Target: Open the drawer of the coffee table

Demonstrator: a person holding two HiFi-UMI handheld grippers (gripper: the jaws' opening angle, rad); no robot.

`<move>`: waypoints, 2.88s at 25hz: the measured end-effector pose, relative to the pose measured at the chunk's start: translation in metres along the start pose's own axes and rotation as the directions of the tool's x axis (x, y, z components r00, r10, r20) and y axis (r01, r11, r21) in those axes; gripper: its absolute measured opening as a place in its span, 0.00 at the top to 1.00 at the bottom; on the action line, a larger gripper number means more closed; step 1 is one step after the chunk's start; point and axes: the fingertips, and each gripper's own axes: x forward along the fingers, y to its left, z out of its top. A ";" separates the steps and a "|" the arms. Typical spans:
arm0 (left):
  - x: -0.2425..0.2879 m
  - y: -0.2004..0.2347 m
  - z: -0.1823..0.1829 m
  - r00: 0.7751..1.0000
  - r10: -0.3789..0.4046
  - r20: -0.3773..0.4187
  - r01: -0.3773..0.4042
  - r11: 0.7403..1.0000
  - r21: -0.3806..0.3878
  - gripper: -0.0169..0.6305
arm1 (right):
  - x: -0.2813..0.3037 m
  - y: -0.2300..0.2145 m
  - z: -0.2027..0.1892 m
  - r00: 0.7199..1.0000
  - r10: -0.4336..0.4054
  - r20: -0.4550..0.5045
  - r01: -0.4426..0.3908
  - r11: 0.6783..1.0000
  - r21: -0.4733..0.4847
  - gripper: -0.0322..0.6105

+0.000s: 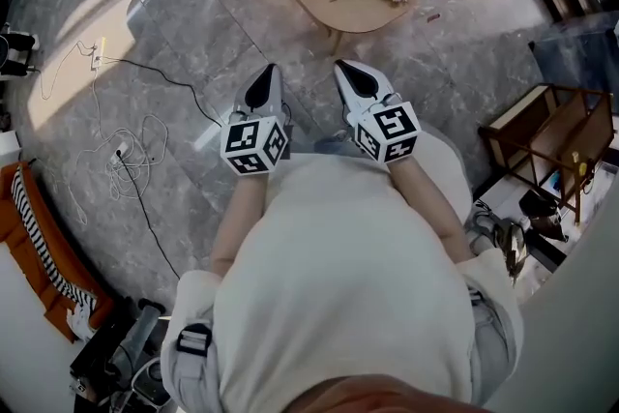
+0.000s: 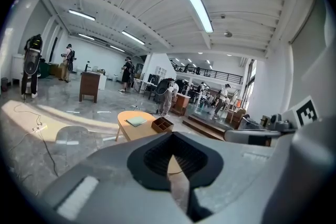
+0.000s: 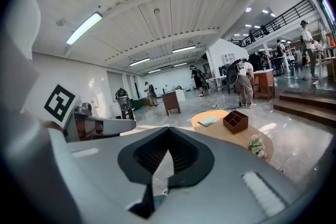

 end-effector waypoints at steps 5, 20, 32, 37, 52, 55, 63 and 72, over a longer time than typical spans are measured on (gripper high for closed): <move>0.038 0.032 0.023 0.999 -0.039 -0.010 0.039 0.999 0.022 0.97 | 0.036 -0.015 0.011 0.997 -0.075 0.019 0.074 0.997 0.023 0.95; 0.164 0.156 0.105 0.964 -0.219 -0.153 0.240 0.962 0.135 0.97 | 0.189 -0.048 0.078 0.948 -0.305 0.086 0.294 0.947 0.127 0.95; 0.235 0.218 0.107 0.897 -0.329 -0.294 0.379 0.916 0.132 0.97 | 0.244 -0.066 0.075 0.871 -0.490 0.045 0.471 0.856 0.212 0.95; 0.259 0.233 0.099 0.873 -0.355 -0.334 0.415 0.901 0.125 0.97 | 0.238 -0.083 0.064 0.812 -0.583 0.007 0.565 0.789 0.243 0.95; 0.356 0.273 0.017 0.806 -0.335 -0.488 0.457 0.876 0.153 0.97 | 0.230 -0.137 -0.031 0.704 -0.696 -0.143 0.694 0.631 0.347 0.95; 0.383 0.279 -0.010 0.795 -0.332 -0.507 0.467 0.869 0.164 0.97 | 0.230 -0.151 -0.067 0.686 -0.702 -0.192 0.715 0.603 0.354 0.95; 0.438 0.303 -0.099 0.728 -0.304 -0.615 0.504 0.845 0.180 0.81 | 0.233 -0.185 -0.166 0.663 -0.677 -0.320 0.747 0.567 0.346 0.91; 0.504 0.336 -0.195 0.617 -0.263 -0.741 0.590 0.779 0.214 0.45 | 0.245 -0.214 -0.291 0.652 -0.590 -0.476 0.754 0.569 0.328 0.68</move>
